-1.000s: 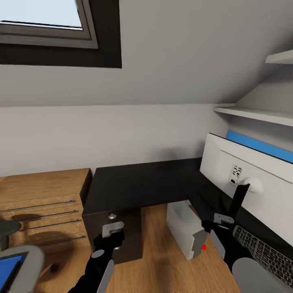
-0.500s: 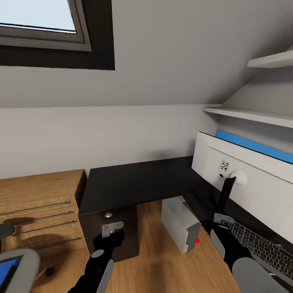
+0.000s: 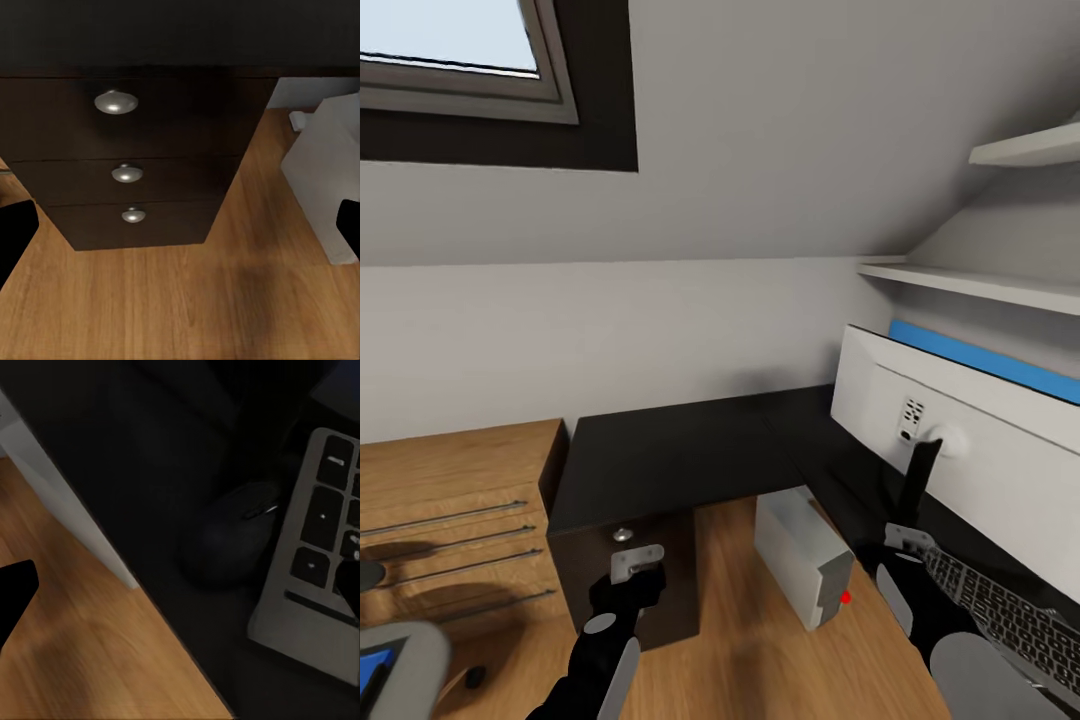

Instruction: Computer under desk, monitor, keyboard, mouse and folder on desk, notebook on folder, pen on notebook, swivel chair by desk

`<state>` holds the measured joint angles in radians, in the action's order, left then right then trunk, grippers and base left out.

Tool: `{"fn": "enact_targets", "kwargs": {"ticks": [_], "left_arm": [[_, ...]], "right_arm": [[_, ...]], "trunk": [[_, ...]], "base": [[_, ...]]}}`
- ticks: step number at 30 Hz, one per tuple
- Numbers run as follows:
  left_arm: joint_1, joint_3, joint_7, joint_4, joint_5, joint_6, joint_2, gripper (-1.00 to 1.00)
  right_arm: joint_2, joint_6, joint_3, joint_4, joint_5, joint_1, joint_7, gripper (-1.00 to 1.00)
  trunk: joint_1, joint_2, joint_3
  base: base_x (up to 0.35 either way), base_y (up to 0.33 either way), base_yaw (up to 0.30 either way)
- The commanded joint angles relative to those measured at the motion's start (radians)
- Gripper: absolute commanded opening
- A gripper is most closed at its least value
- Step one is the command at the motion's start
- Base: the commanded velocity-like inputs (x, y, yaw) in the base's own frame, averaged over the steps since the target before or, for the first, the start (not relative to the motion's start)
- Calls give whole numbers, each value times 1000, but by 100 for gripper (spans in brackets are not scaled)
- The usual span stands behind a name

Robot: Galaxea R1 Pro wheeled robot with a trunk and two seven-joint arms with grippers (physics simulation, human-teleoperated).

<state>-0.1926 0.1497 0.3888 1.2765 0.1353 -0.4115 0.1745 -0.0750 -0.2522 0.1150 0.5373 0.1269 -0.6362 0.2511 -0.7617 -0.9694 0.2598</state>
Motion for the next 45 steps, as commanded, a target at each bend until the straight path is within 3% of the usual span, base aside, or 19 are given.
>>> {"fn": "enact_targets", "kwargs": {"ticks": [1,15,33,39,45], "left_arm": [[-1,2,8,1,10,-3,0,100],[-1,5,7,1,9,-4,0,100],[-1,9,3,1,18,-12,0,100],[-1,10,1,37,76,-73,0,100],[-1,10,-3,99,203,-254,0,100]], "right_arm": [[0,-4,-2,2,10,0,5,100],[28,45,-7,1,2,0,4,100],[28,48,-9,0,-1,0,4,100],[28,48,-9,0,-1,0,4,100],[27,47,-9,0,-2,0,6,100]], "trunk": [[-1,-1,1],[-1,-1,1],[-1,-1,1],[-1,-1,1],[-1,-1,1]], "base": [[251,0,-1],[68,0,0],[92,0,0],[4,0,0],[0,0,0]]}}
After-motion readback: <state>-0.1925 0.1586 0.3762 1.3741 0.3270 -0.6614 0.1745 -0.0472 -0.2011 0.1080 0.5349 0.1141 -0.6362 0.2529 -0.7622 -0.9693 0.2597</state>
